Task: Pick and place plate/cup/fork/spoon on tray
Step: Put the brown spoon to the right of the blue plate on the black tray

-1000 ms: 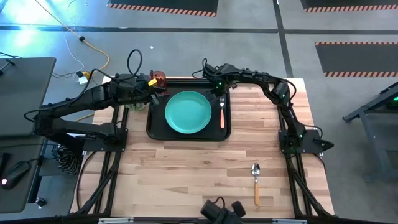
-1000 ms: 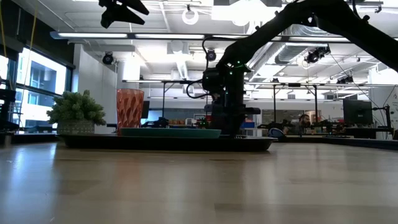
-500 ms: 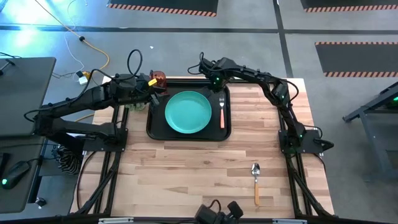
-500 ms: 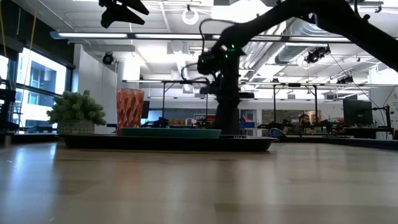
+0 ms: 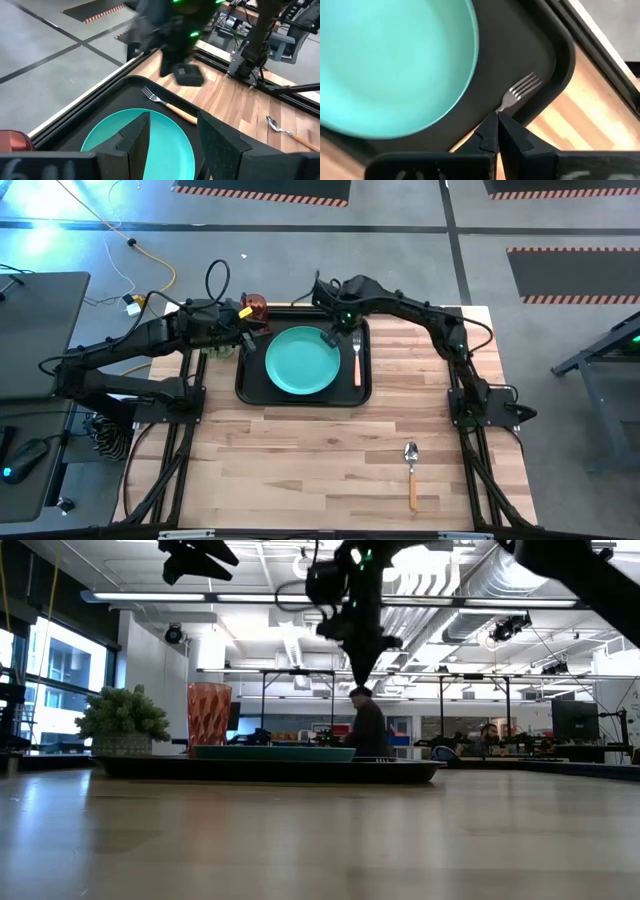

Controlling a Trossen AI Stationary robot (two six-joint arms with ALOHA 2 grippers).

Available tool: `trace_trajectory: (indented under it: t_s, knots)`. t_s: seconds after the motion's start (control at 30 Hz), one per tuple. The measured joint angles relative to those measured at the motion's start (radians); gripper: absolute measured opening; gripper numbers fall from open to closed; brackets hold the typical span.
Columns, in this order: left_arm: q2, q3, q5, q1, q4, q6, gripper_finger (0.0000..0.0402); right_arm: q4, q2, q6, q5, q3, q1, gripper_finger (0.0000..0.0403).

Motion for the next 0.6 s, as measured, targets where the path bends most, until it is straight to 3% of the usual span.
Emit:
trace_trajectory:
  t_s: [0.27, 0.6]
  knots:
    - [0.0, 0.0, 0.071, -0.002, -0.001, -0.001, 0.0156, 0.069, -0.248, 0.154, 0.069, -0.253, 0.125, 0.0]
    - [0.0, 0.0, 0.089, -0.039, -0.001, 0.0, 0.0156, 0.129, -0.6, 0.574, 0.072, -0.617, 0.314, 0.0]
